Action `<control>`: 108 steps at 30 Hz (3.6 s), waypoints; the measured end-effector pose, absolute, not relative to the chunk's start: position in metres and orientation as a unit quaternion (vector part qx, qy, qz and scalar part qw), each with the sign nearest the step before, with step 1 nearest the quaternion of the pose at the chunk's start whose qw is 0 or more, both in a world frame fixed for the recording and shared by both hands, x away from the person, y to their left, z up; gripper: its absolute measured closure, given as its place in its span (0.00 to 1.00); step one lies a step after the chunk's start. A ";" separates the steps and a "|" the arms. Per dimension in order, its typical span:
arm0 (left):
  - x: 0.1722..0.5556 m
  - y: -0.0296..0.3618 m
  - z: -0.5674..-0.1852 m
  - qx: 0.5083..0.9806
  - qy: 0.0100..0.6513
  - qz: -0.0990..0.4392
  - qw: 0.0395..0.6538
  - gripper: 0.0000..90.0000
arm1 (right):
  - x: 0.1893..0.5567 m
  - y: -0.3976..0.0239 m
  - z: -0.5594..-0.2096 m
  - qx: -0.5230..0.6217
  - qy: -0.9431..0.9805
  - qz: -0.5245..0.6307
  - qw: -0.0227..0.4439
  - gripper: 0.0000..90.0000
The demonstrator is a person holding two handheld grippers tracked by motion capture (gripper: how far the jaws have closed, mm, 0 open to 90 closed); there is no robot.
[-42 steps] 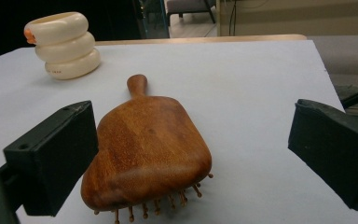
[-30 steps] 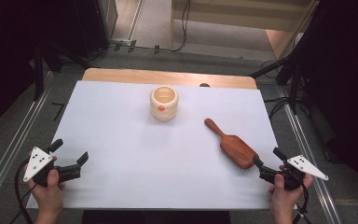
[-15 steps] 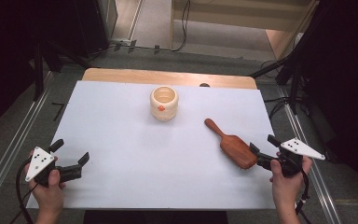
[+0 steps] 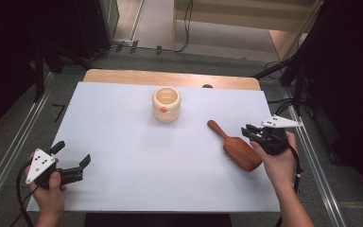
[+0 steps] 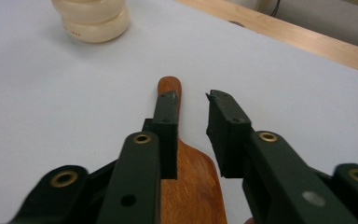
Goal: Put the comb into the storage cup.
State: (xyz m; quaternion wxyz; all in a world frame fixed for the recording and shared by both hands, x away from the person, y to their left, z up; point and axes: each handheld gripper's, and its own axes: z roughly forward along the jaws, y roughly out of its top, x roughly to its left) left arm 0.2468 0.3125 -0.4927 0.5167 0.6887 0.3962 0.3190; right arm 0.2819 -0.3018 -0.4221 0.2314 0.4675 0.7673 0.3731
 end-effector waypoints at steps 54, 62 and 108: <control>0.247 0.312 -0.493 0.695 0.386 0.316 0.518 0.00 | 0.436 -0.235 -0.470 0.441 0.880 0.144 0.105 0.98; 0.247 0.312 -0.493 0.695 0.385 0.316 0.518 0.00 | 0.433 -0.236 -0.479 0.436 0.883 0.153 0.082 0.98; 0.247 0.310 -0.493 0.699 0.384 0.318 0.512 0.00 | 0.337 -0.187 -0.474 0.279 0.940 0.186 0.058 0.98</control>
